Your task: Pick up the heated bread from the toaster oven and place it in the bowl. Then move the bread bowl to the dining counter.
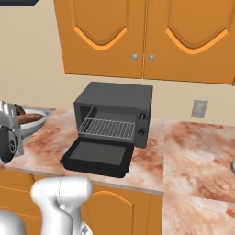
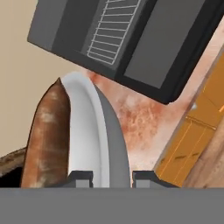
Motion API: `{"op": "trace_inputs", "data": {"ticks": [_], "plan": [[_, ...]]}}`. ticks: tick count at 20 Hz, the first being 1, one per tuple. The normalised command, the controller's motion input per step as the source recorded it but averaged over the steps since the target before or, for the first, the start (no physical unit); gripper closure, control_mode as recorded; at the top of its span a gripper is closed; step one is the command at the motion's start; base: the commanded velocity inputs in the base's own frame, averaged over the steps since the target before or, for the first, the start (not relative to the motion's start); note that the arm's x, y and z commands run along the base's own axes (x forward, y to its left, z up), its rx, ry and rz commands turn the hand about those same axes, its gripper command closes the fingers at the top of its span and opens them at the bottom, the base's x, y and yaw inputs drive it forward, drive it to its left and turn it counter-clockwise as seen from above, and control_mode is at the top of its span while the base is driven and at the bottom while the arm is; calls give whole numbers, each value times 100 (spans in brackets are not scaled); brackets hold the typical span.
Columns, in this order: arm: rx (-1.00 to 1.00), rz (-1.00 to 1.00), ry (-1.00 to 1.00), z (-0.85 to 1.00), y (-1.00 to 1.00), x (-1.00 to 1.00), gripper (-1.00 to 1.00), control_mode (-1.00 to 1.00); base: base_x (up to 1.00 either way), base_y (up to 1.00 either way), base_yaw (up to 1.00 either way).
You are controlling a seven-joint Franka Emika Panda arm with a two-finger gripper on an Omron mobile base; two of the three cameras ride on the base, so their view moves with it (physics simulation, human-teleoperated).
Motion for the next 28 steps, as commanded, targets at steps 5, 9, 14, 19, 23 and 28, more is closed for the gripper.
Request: {"op": "trace_inputs", "data": {"ticks": [5, 9, 14, 19, 23, 28], "plan": [[14, -4, 1, 13, -74, -26, 100, -100, 0, 0, 0], [0, 0, 0, 0, -6, -2, 100, -100, 0, 0, 0], [0, 0, 0, 0, 0, -9, 100, 100, -64, 2, 23], [0, 0, 0, 0, 0, 0, 100, 100, -42, 54, 59], [0, 0, 0, 0, 0, 0, 100, 100, -1, 74, 68], [0, 0, 0, 0, 0, 0, 100, 100, 0, 80, 69]]}}
